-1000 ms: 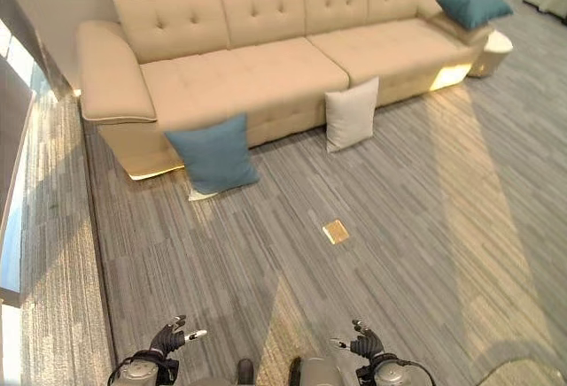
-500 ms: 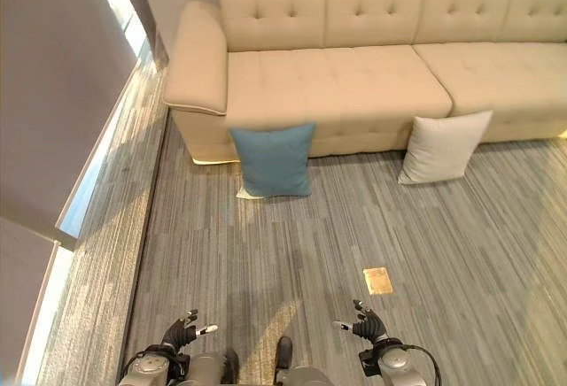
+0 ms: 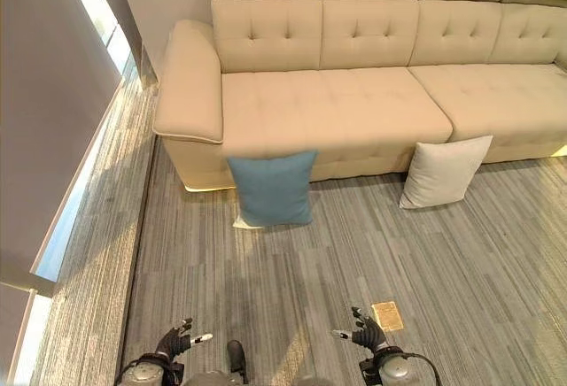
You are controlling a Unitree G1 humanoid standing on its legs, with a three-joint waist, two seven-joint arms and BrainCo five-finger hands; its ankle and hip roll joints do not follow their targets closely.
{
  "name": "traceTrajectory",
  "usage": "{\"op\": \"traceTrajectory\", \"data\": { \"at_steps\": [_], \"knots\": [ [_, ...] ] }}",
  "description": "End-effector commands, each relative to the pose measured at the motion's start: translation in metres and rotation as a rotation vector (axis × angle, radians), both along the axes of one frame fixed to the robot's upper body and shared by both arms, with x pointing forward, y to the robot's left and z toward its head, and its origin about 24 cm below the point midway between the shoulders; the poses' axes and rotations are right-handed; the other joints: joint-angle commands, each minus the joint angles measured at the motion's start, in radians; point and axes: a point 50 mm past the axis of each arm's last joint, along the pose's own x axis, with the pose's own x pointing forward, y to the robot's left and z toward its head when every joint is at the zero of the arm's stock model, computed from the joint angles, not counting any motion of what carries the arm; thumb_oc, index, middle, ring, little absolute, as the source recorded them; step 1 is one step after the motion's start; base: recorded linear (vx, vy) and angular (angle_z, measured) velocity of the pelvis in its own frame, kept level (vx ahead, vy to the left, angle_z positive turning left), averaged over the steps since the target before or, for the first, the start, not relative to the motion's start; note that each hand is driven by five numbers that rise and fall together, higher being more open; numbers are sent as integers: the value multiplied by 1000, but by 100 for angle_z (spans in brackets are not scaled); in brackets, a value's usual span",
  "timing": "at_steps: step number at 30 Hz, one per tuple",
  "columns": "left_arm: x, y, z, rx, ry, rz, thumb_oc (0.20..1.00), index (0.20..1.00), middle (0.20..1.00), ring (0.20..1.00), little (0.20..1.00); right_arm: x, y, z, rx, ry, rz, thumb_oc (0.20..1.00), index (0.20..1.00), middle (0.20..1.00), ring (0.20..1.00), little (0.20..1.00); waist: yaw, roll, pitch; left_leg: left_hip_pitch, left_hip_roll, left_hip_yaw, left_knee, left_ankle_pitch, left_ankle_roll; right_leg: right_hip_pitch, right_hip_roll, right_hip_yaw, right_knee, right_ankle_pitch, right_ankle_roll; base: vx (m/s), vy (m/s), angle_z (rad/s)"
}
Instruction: Pick up all the scattered cushions and arrange them neatly on the sofa.
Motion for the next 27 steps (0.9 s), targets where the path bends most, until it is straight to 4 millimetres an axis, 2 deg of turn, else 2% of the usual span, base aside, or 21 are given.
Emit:
{"op": "traceTrajectory", "data": {
  "at_steps": [1, 3, 4, 5, 6, 7, 8, 10, 12, 13, 14, 15, 17, 19, 20, 22, 23, 24, 25, 26, 27],
  "knots": [
    [12, 2, 6, -14, -66, 40, 1000, 1000, 1000, 1000, 1000, 20, 3, 10, 9, -77, 24, 1000, 1000, 1000, 1000, 1000, 11, -1, 20, 8, 34, -12, 23, -38, -55, 60, 57, 43, -298, 240, -4, 210, 9, 20],
    [9, 5, 6, -5, -56, 49, 1000, 1000, 1000, 1000, 1000, 23, 3, 13, 3, -95, 34, 1000, 1000, 1000, 1000, 1000, 7, 0, 24, 36, 27, -30, 19, -59, -56, 34, 70, 21, -392, 219, -19, 298, -16, 12],
    [8, 5, 5, -3, -49, 52, 1000, 1000, 1000, 1000, 1000, 26, 2, 15, -3, -106, 42, 1000, 1000, 1000, 1000, 1000, 2, 0, 23, 54, 19, -34, 15, -72, -56, 11, 68, 3, -460, 233, -24, 350, -37, -12],
    [7, 5, 4, -2, -45, 47, 1000, 1000, 1000, 1000, 1000, 28, 2, 17, -5, -118, 48, 1000, 1000, 1000, 1000, 1000, -1, -2, 22, 79, 8, -49, 9, -97, -58, -7, 66, 1, -510, 236, -15, 312, -65, -28],
    [9, 5, 5, 0, -49, 46, 1000, 1000, 1000, 1000, 1000, 32, 3, 20, -6, -133, 55, 1000, 1000, 1000, 1000, 1000, -10, -6, 26, 81, 2, -49, 18, -97, -56, -30, 65, -8, -569, 276, -16, 435, -107, -43],
    [9, 5, 5, 7, -44, 34, 1000, 1000, 1000, 1000, 1000, 37, 4, 26, -6, -162, 72, 1000, 1000, 1000, 1000, 1000, -34, -7, 33, 116, -9, -73, 30, -131, -57, -67, 65, 2, -624, 313, -2, 281, -96, -19],
    [9, 5, 5, 6, -44, 34, 1000, 1000, 1000, 1000, 1000, 37, 3, 26, -7, -162, 72, 1000, 1000, 1000, 1000, 1000, -35, -5, 34, 118, -7, -75, 32, -133, -57, -64, 66, 0, -626, 313, -2, 447, -122, 6],
    [7, 1, 3, -1, -32, 9, 1000, 1000, 1000, 1000, 1000, 36, 0, 30, -12, -178, 87, 1000, 1000, 1000, 1000, 1000, -53, -9, 32, 154, -21, -99, 78, -193, -55, -46, 58, 21, -633, 322, -11, 328, -102, 40],
    [4, -3, 1, -8, -19, -5, 1000, 1000, 1000, 1000, 1000, 33, -2, 30, -13, -173, 86, 1000, 1000, 1000, 1000, 1000, -62, -7, 24, 162, -17, -107, 106, -203, -65, -32, 64, 33, -624, 321, -21, 262, -116, 50],
    [1, -5, -1, -18, -13, -8, 1000, 1000, 1000, 1000, 1000, 31, -5, 30, -16, -169, 84, 1000, 1000, 1000, 1000, 1000, -66, -5, 21, 159, -7, -114, 154, -192, -80, -19, 69, 39, -617, 321, -31, 434, -302, 67],
    [3, -10, 0, -34, -20, -16, 1000, 1000, 1000, 1000, 1000, 30, -7, 32, -14, -178, 82, 1000, 1000, 1000, 1000, 1000, -65, -10, 27, 117, 17, -114, 306, -137, -123, 27, 78, 41, -633, 317, -52, 288, -247, 55],
    [3, -9, 0, -34, -20, -16, 1000, 1000, 1000, 1000, 1000, 30, -7, 32, -13, -179, 82, 1000, 1000, 1000, 1000, 1000, -67, -13, 24, 113, 15, -115, 305, -134, -123, 24, 75, 41, -634, 319, -52, 247, -289, 42],
    [15, -15, 5, -54, -66, -30, 1000, 1000, 1000, 1000, 1000, 31, -12, 36, -13, -198, 62, 1000, 1000, 1000, 1000, 1000, -53, -46, 46, -31, 76, -102, 579, -20, -170, 91, 75, 44, -653, 290, -97, 187, -260, 26],
    [15, -15, 5, -53, -66, -27, 1000, 1000, 1000, 1000, 1000, 30, -13, 34, -8, -190, 49, 1000, 1000, 1000, 1000, 1000, -49, -54, 47, -55, 89, -94, 601, -17, -167, 110, 77, 45, -661, 279, -108, 212, -174, 4],
    [18, -17, 6, -57, -76, -32, 1000, 1000, 1000, 1000, 1000, 28, -13, 32, -8, -178, 45, 1000, 1000, 1000, 1000, 1000, -35, -62, 49, -115, 91, -89, 595, -36, -151, 139, 76, 51, -669, 260, -115, 305, -148, -29],
    [18, -18, 6, -59, -79, -38, 1000, 1000, 1000, 1000, 1000, 27, -12, 32, -6, -176, 49, 1000, 1000, 1000, 1000, 1000, -28, -62, 50, -143, 88, -89, 568, -50, -143, 150, 77, 55, -671, 251, -115, 193, -46, -13],
    [18, -18, 7, -61, -85, -40, 1000, 1000, 1000, 1000, 1000, 26, -12, 31, -8, -173, 55, 1000, 1000, 1000, 1000, 1000, -24, -61, 47, -160, 91, -81, 511, -66, -134, 165, 77, 57, -677, 237, -108, 267, 30, -7],
    [16, -17, 7, -61, -90, -35, 1000, 1000, 1000, 1000, 1000, 24, -12, 30, -19, -164, 63, 1000, 1000, 1000, 1000, 1000, -11, -50, 49, -166, 97, -82, 380, -76, -122, 187, 86, 65, -677, 212, -100, 263, 27, -7],
    [16, -17, 7, -61, -90, -35, 1000, 1000, 1000, 1000, 1000, 24, -12, 30, -19, -164, 63, 1000, 1000, 1000, 1000, 1000, -11, -52, 47, -166, 95, -81, 374, -71, -121, 184, 85, 66, -677, 214, -100, 358, 85, -29],
    [12, -16, 5, -63, -81, -13, 1000, 1000, 1000, 1000, 1000, 25, -12, 28, -28, -157, 65, 1000, 1000, 1000, 1000, 1000, 14, -35, 49, -182, 97, -130, 226, -6, -129, 211, 106, 80, -679, 190, -93, 188, 50, -30],
    [12, -16, 5, -63, -81, -13, 1000, 1000, 1000, 1000, 1000, 25, -12, 28, -28, -157, 65, 1000, 1000, 1000, 1000, 1000, 14, -35, 49, -181, 96, -130, 225, -6, -129, 212, 106, 80, -679, 190, -93, 356, 91, -50]
  ]
}}
